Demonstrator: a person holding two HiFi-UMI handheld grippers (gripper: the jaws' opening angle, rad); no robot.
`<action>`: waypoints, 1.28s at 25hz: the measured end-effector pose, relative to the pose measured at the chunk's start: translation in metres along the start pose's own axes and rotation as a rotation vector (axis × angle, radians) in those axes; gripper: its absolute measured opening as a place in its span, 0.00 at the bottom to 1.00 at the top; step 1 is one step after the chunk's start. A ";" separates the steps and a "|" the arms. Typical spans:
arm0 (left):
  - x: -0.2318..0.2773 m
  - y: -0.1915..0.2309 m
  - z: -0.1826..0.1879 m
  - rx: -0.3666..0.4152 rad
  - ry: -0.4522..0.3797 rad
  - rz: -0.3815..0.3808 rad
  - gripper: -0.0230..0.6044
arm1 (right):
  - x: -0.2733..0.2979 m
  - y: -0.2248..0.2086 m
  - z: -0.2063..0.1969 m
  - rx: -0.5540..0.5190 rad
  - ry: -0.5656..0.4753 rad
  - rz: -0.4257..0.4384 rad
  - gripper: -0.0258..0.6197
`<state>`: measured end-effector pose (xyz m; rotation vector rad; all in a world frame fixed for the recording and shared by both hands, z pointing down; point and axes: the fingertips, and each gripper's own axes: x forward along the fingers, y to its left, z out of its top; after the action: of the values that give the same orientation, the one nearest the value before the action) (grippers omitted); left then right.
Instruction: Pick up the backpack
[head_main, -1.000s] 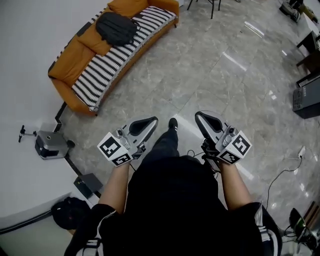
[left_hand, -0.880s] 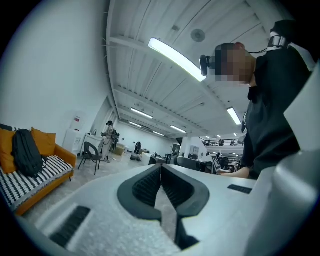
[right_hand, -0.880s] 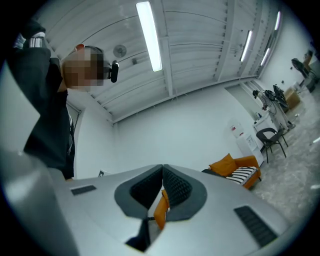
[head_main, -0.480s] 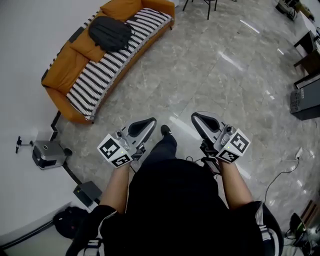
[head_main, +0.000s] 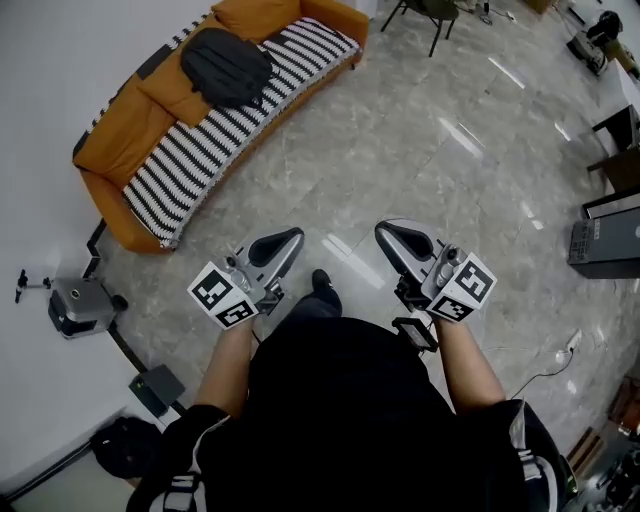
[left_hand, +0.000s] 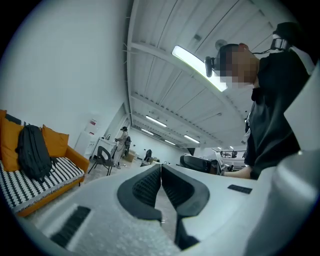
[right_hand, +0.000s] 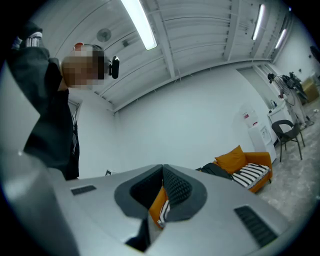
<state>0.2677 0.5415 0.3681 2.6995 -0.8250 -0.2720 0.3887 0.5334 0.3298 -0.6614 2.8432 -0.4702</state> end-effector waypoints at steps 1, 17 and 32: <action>0.007 0.009 0.006 0.001 -0.008 -0.002 0.07 | 0.007 -0.009 0.004 -0.002 0.006 0.001 0.08; 0.023 0.081 0.022 -0.007 -0.030 0.075 0.07 | 0.070 -0.090 0.031 -0.016 0.019 0.032 0.08; 0.078 0.179 0.049 0.016 -0.041 0.219 0.07 | 0.146 -0.206 0.058 0.008 0.018 0.157 0.08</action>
<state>0.2264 0.3449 0.3758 2.5963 -1.1286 -0.2714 0.3560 0.2767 0.3313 -0.4302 2.8793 -0.4625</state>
